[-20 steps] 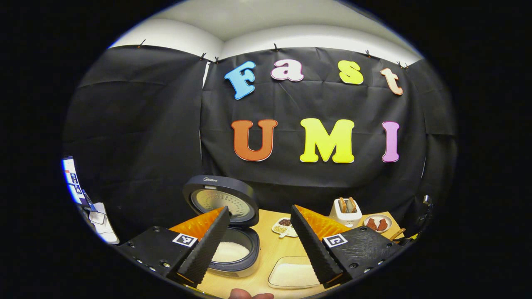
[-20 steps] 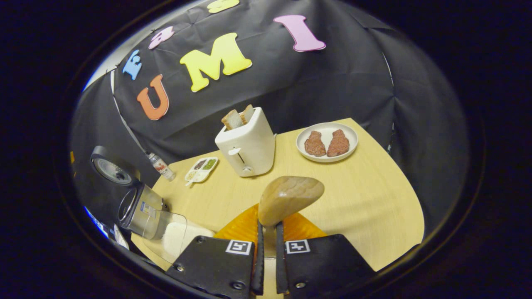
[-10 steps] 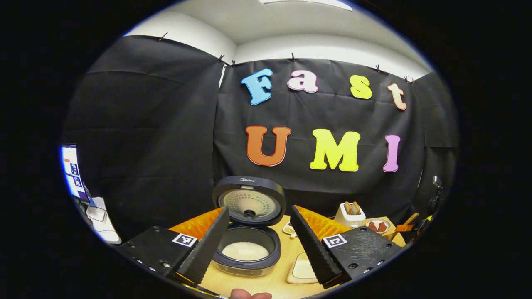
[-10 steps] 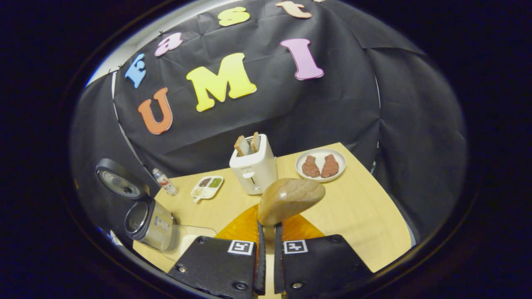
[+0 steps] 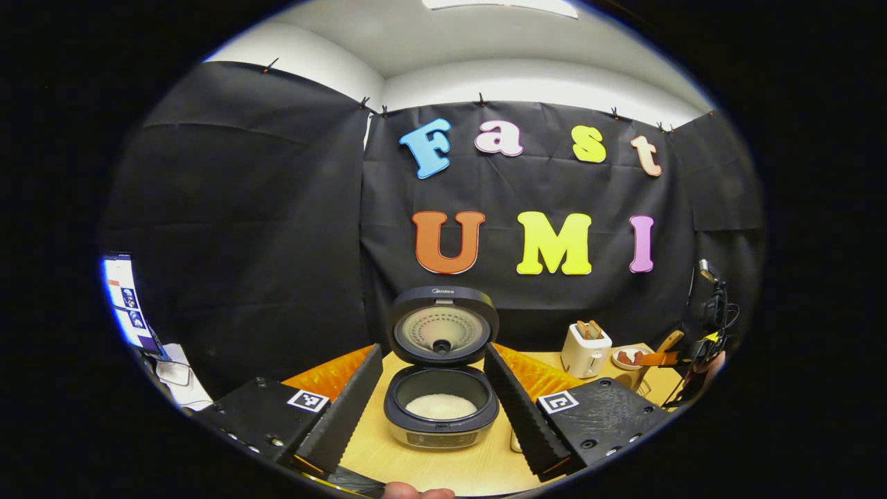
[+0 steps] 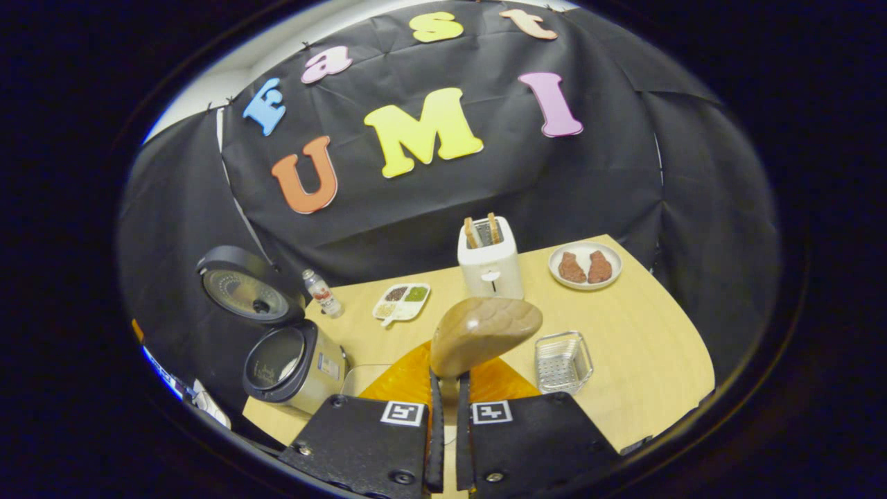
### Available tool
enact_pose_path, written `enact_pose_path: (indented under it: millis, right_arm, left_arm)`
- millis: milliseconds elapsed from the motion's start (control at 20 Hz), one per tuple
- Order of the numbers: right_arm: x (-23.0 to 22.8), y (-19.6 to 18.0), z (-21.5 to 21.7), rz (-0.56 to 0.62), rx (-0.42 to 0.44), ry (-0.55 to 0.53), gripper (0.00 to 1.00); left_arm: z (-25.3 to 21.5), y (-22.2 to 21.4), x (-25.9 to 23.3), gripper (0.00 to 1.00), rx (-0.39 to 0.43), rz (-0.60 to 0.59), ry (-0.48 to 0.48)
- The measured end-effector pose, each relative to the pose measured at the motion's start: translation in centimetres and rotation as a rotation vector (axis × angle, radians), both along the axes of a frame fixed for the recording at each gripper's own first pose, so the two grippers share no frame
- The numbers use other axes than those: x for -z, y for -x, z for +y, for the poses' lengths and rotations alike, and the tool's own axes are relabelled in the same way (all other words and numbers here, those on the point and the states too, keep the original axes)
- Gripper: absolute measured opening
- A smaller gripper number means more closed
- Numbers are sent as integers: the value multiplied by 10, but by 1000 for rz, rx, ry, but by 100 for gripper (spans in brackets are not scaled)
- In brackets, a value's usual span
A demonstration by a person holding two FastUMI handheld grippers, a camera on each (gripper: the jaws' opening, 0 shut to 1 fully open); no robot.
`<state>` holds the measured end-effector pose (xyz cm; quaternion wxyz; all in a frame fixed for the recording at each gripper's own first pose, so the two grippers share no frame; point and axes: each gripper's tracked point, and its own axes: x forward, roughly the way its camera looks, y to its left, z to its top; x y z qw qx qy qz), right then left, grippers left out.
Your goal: Close the left gripper, press the button to open the rice cooker; take a wooden spoon from the chopstick holder with the right hand, scoop a spoonful of rice and pour it into the rice cooker, then put the wooden spoon back into the chopstick holder.
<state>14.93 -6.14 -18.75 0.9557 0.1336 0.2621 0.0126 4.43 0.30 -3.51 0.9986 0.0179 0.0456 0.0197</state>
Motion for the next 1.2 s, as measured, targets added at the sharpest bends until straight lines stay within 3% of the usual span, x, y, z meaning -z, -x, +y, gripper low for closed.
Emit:
enact_pose_path:
  millis: [150,450,600,1000,1200]
  right_arm:
    - [28,-4,28,43,-36,66,12]
    - [105,-16,53,147,-140,325,12]
    - [118,-17,65,139,-168,382,12]
    - [131,-19,115,203,-176,142,12]
    - [128,-18,152,223,-224,-21,12]
  left_arm:
    - [11,11,-1,94,-4,1,4]
    - [34,30,7,95,-54,22,5]
    - [41,39,8,95,-78,37,11]
    - [32,47,15,95,-75,89,14]
    - [25,50,19,95,-71,114,2]
